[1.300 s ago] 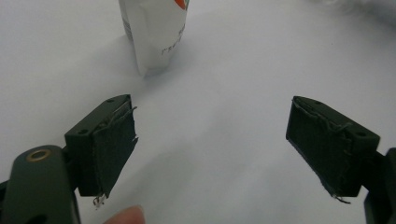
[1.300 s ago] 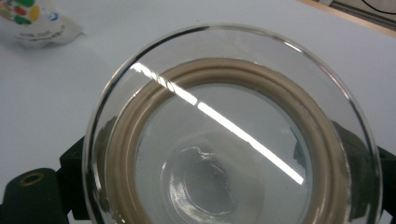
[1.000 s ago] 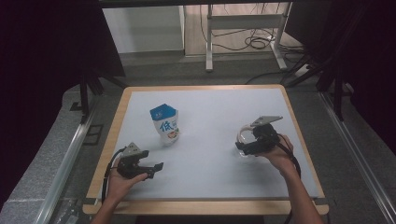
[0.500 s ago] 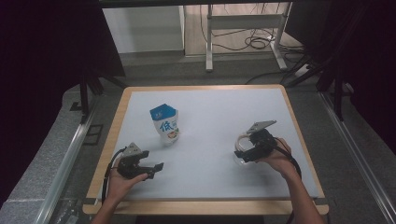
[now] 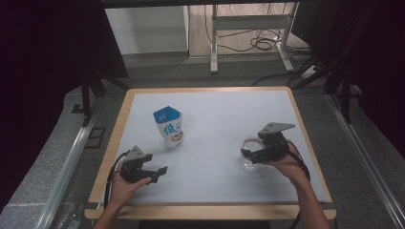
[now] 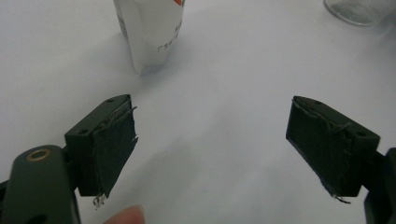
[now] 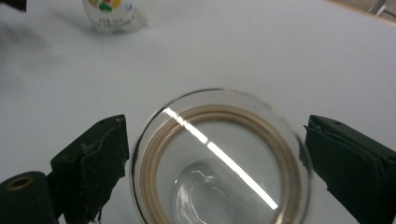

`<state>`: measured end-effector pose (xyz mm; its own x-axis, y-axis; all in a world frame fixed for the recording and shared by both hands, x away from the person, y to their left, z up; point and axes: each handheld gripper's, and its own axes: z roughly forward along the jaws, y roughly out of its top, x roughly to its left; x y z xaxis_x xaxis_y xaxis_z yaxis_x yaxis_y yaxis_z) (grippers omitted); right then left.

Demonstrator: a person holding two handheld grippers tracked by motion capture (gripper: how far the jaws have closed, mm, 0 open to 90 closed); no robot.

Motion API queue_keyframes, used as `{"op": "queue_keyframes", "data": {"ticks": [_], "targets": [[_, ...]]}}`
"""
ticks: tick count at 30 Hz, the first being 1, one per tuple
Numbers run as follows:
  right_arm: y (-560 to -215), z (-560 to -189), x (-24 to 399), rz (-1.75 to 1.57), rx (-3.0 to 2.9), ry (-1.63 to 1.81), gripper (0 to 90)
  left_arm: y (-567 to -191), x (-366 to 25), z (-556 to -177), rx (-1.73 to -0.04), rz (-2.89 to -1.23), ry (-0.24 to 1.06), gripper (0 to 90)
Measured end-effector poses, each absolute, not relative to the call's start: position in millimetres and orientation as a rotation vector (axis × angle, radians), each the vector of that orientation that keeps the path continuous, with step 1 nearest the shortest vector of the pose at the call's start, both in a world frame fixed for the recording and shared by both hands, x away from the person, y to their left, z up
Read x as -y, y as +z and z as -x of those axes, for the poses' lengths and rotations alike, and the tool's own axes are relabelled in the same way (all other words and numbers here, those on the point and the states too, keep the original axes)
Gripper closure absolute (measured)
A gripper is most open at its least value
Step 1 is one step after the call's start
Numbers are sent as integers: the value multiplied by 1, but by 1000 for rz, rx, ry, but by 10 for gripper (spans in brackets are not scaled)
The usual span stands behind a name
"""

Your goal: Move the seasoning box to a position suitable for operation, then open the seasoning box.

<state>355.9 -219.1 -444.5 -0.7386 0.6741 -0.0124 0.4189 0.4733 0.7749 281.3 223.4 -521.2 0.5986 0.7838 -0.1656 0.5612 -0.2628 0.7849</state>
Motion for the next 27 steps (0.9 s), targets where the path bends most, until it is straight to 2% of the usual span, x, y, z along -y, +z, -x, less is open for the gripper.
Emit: {"op": "queue_keyframes", "data": {"ticks": [4, 8, 13, 15, 21, 27], "targets": [[-438, -346, 230, -944, -2297, 1292, 220, -520, -225, -281, -1063, -1945, 330, 160], [-432, -333, 240, -979, -2169, 1320, 422, -520, -225, -280, -1059, -1935, 340, 165], [-429, -316, 254, -1000, -2051, 1336, 717, -519, -223, -278, -1034, -1939, 363, 177], [-429, -311, 258, -992, -2034, 1334, 786, -520, -221, -277, -1027, -1940, 371, 178], [-430, -303, 263, -969, -2036, 1303, 885, -520, -218, -278, -1032, -1947, 382, 206], [-433, -301, 274, -1016, -2022, 1279, 900, -520, -217, -278, -1044, -1926, 368, 252]]}}
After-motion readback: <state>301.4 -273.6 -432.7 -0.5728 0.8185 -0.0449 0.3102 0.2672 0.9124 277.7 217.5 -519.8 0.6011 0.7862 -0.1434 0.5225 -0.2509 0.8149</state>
